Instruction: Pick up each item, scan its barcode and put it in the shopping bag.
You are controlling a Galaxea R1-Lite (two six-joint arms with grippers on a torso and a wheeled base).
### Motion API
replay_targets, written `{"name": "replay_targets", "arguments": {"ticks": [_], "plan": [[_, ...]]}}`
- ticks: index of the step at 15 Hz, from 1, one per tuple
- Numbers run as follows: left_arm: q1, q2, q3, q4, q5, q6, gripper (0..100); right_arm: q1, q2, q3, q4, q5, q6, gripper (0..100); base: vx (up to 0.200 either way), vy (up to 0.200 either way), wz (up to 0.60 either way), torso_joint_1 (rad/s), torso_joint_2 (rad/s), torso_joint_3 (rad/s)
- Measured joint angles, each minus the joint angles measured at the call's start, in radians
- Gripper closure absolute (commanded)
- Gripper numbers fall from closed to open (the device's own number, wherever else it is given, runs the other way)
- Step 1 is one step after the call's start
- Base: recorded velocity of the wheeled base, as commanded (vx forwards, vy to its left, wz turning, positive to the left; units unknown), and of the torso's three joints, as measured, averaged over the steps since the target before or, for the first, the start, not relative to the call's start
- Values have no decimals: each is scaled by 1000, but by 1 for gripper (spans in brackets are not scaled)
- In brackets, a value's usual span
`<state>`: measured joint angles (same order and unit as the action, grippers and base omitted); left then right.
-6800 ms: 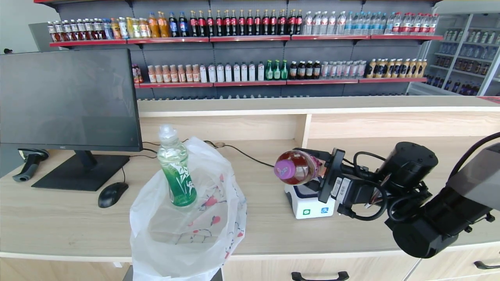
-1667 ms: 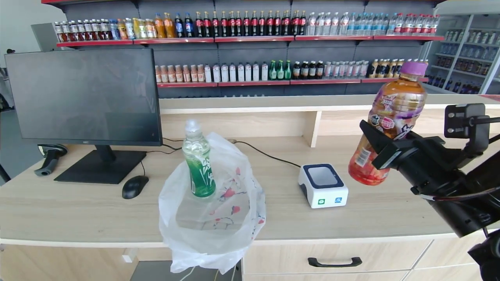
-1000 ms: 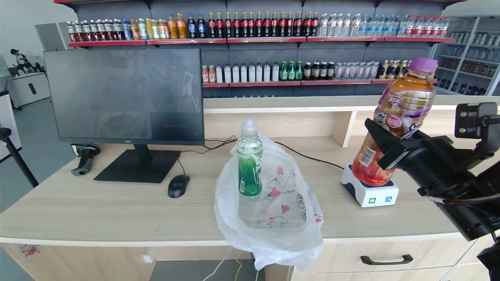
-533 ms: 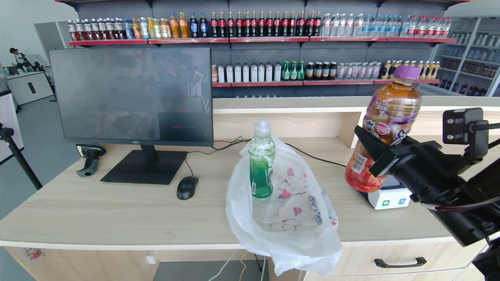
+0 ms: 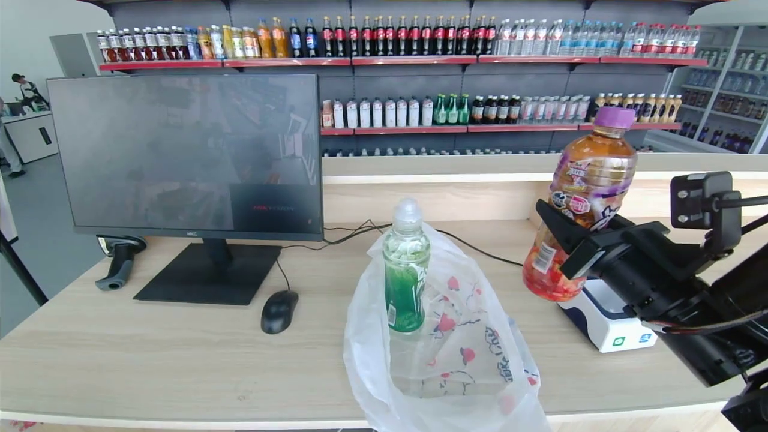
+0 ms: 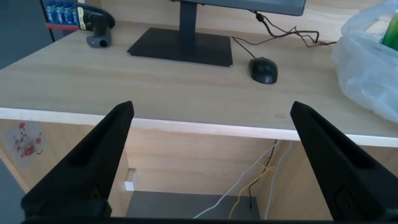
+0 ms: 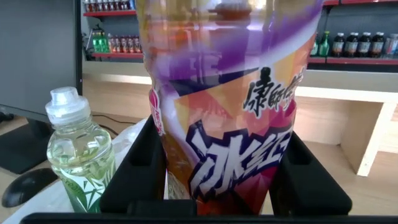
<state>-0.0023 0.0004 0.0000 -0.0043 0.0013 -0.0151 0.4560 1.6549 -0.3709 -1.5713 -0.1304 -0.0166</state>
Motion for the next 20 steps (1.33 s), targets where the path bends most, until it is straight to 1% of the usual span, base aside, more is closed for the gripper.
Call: {"name": "replay_targets", "arguments": {"ticks": [5, 8, 14, 17, 20], "plan": [[0, 0, 0, 0, 0, 0, 0, 7, 6, 0, 1, -1, 0, 100, 0, 0, 0, 0, 0, 0], [0, 0, 0, 1, 0, -1, 0, 32, 10, 0, 2, -2, 0, 100, 0, 0, 600, 2, 1, -2], [0, 0, 0, -1, 0, -1, 0, 41, 45, 10, 0, -2, -1, 100, 0, 0, 0, 0, 0, 0], [0, 0, 0, 0, 0, -1, 0, 48, 66, 64, 3, -1, 3, 100, 0, 0, 0, 0, 0, 0], [0, 0, 0, 0, 0, -1, 0, 71, 95, 79, 3, -1, 5, 100, 0, 0, 0, 0, 0, 0]]}}
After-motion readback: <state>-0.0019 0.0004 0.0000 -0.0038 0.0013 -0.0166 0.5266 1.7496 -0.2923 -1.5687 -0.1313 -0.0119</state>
